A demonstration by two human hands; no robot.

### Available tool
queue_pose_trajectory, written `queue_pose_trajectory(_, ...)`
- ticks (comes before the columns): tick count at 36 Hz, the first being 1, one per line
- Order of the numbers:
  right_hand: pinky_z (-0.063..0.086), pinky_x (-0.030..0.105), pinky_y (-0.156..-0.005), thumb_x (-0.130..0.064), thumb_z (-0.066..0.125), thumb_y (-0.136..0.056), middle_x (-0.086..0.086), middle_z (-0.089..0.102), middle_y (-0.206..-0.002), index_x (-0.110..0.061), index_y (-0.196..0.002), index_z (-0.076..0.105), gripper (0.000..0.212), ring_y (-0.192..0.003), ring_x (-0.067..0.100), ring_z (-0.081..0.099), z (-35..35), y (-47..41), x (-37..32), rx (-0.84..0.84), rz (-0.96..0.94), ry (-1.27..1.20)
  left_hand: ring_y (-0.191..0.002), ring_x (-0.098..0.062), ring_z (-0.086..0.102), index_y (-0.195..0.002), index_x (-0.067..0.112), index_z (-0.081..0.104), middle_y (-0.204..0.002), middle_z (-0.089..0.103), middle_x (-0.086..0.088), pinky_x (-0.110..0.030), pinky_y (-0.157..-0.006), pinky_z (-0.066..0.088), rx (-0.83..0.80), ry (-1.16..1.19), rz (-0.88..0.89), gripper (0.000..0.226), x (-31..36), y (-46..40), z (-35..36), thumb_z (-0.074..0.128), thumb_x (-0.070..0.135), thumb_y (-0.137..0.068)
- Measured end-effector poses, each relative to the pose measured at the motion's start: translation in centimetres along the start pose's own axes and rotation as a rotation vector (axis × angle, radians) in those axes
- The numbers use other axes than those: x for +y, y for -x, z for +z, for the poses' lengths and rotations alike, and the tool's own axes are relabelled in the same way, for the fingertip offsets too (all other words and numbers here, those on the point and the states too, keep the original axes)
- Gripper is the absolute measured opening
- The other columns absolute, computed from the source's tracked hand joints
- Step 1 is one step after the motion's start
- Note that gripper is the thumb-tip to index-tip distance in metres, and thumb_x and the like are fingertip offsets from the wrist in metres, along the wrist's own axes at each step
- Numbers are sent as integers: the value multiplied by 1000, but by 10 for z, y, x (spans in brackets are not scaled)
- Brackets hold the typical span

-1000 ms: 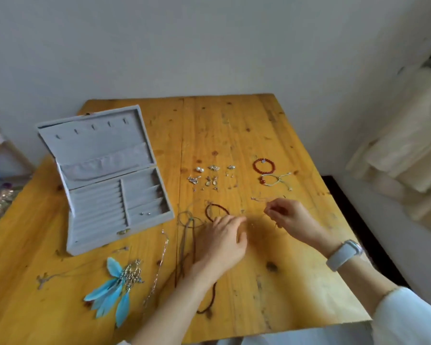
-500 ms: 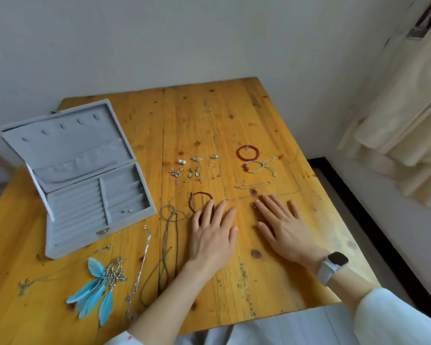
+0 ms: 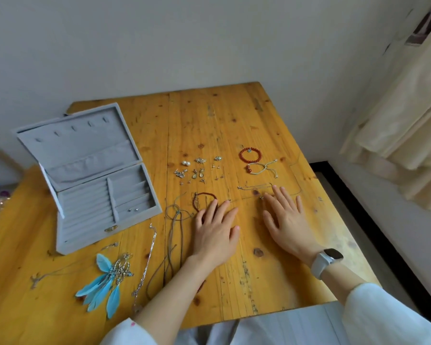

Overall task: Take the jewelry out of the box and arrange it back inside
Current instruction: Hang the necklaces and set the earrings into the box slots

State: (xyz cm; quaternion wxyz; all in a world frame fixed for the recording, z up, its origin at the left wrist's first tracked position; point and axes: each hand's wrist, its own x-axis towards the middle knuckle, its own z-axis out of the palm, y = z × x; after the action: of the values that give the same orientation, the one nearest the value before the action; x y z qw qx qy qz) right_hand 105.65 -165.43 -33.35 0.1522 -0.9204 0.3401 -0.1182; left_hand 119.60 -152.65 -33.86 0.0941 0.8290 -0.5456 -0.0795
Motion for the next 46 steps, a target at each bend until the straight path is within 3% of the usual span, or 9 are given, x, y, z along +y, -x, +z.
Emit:
queue_pose_trajectory(3,25,51,-111,-32,34,-89,7,41,-144,-15,-130,48,46,-137,25,30,1,-2,-14,91,-40,-101,-143,-9,4,-142,27,32,-152,24,10,-35,-115,1,46,185,5,45,-5,0,-11,35,31,-97)
queue_pose_trajectory(7,44,44,-96,-25,36,-88,10,57,-122,-8,-113,59,38,-116,28,51,4,-3,-46,161,-101,-245,-136,-11,30,-126,18,55,-134,53,5,-29,-114,10,252,314,-8,44,-17,11,-27,32,29,-90)
queue_pose_trajectory(11,42,28,-87,-15,43,-89,7,61,-109,-9,-107,62,27,-104,24,54,13,2,-84,142,-188,-306,-111,-15,55,-106,14,67,-110,66,1,-27,-102,27,445,379,-90,38,-40,42,-41,35,25,-88)
queue_pose_trajectory(16,42,25,-79,-16,41,-87,3,62,-100,-11,-103,62,27,-92,21,56,34,12,-135,45,-299,-385,-95,-15,60,-99,13,68,-100,67,2,-32,-87,47,591,383,-222,36,-85,97,-43,36,25,-86)
queue_pose_trajectory(22,43,27,-82,-17,44,-87,3,63,-96,-11,-103,63,25,-90,20,56,59,20,-186,-77,-436,-397,-88,-9,57,-93,7,69,-93,67,-3,-17,-80,42,717,416,-419,28,-133,160,-27,43,16,-84)
queue_pose_trajectory(28,46,41,-80,-19,49,-87,6,63,-95,-11,-106,64,25,-90,27,55,77,6,-229,-141,-519,-310,-87,-14,53,-90,7,69,-92,67,-3,-21,-81,38,851,274,-539,30,-171,196,-22,42,17,-82)
queue_pose_trajectory(33,39,40,-83,-31,46,-83,7,56,-102,-16,-115,61,39,-98,28,48,87,-3,-251,-192,-556,-125,-93,-16,50,-91,18,69,-100,66,4,-31,-75,32,766,87,-699,29,-181,202,-16,43,23,-77)
queue_pose_trajectory(41,37,33,-90,-26,55,-88,5,53,-107,-12,-111,59,27,-102,23,44,86,-11,-253,-288,-496,-166,-101,-17,51,-98,25,65,-109,60,8,-35,-76,36,634,3,-768,25,-177,198,-18,50,24,-78)
queue_pose_trajectory(46,39,18,-64,-16,57,-89,-3,58,-82,-16,-93,54,6,-77,15,53,72,-10,-253,-417,-429,-489,-102,-17,50,-98,25,64,-110,59,7,-34,-76,35,628,-14,-762,25,-178,198,-18,49,25,-78)
